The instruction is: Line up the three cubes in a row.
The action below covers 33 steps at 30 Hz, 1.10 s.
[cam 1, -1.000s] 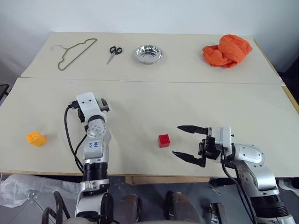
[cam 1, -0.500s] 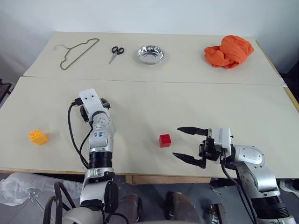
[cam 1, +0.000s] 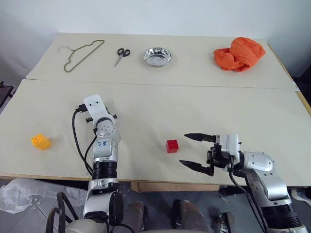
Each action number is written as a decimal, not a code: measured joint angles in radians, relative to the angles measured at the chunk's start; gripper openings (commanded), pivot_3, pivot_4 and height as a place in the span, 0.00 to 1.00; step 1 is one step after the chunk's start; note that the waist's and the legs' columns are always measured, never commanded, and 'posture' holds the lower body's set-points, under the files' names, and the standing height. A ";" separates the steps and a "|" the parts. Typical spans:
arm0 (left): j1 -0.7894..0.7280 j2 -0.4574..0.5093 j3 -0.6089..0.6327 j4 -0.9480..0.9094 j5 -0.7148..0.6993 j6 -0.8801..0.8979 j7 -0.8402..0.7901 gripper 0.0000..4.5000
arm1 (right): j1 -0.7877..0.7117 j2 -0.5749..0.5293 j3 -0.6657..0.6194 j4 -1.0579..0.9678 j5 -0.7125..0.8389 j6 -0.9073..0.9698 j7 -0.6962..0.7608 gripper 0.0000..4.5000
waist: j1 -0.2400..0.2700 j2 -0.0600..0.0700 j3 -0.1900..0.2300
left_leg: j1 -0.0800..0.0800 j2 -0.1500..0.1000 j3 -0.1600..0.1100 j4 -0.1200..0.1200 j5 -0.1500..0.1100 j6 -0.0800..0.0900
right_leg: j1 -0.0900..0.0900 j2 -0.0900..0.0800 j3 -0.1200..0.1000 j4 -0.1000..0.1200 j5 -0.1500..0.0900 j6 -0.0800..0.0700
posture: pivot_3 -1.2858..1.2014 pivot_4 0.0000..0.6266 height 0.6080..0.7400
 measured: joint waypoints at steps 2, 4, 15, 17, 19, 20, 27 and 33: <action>0.065 0.044 -0.016 -0.043 -0.039 -0.064 -0.128 0.32 | 0.008 -0.003 -0.002 0.000 -0.001 -0.004 -0.002 1.00 | -0.006 0.000 0.000 | 0.000 0.001 0.000 0.000 0.000 0.000 | 0.000 -0.001 0.000 0.000 0.000 0.000 | 0.52 0.24 1.00; 0.125 0.109 -0.030 -0.083 -0.109 -0.138 -0.323 0.32 | 0.022 -0.010 -0.006 0.000 -0.001 -0.005 -0.005 1.00 | -0.014 0.000 0.000 | 0.000 0.002 0.000 0.000 0.000 -0.001 | 0.000 -0.001 0.000 -0.001 0.000 0.000 | 0.52 0.24 1.00; 0.086 0.588 -0.117 -0.019 -0.401 -0.246 -1.406 0.32 | 0.130 -0.104 -0.127 -0.064 0.034 -0.008 -0.006 1.00 | -0.022 0.000 0.000 | 0.000 0.001 -0.002 0.002 0.000 0.000 | 0.002 -0.003 0.001 -0.001 0.000 -0.001 | 0.52 0.24 1.00; 0.086 0.645 -0.206 -0.004 -0.396 -0.290 -1.623 0.32 | 0.174 -0.138 -0.175 -0.074 0.053 -0.008 0.012 1.00 | -0.024 0.000 0.000 | 0.000 0.001 -0.002 0.002 -0.001 0.001 | 0.003 -0.003 0.002 -0.001 0.000 -0.001 | 0.52 0.24 1.00; 0.087 0.661 -0.265 0.028 -0.380 -0.329 -1.754 0.32 | 0.198 -0.153 -0.204 -0.078 0.067 -0.007 0.021 1.00 | -0.025 0.000 0.000 | 0.000 0.002 -0.002 0.002 -0.001 0.001 | 0.003 -0.003 0.002 -0.001 0.000 -0.001 | 0.52 0.24 1.00; 0.086 0.662 -0.288 0.047 -0.373 -0.349 -1.799 0.32 | 0.204 -0.158 -0.211 -0.078 0.071 -0.007 0.022 1.00 | -0.025 0.001 0.000 | 0.000 0.002 -0.001 0.002 -0.001 0.001 | 0.003 -0.003 0.002 -0.001 0.000 -0.001 | 0.52 0.24 1.00; 0.042 0.579 -0.405 0.241 -0.270 -0.544 -1.938 0.32 | 0.230 -0.162 -0.224 -0.107 0.069 -0.008 0.008 1.00 | -0.024 0.000 0.000 | 0.000 0.002 0.000 0.002 -0.001 0.002 | 0.002 -0.002 0.003 0.000 0.000 -0.001 | 0.52 0.24 1.00; -0.017 0.556 -0.413 0.389 -0.221 -0.655 -1.957 0.32 | 0.255 -0.162 -0.222 -0.118 0.060 -0.015 0.011 1.00 | -0.022 0.000 0.000 | 0.000 0.002 0.000 0.003 -0.001 0.002 | 0.002 -0.002 0.001 0.000 0.000 -0.001 | 0.52 0.24 1.00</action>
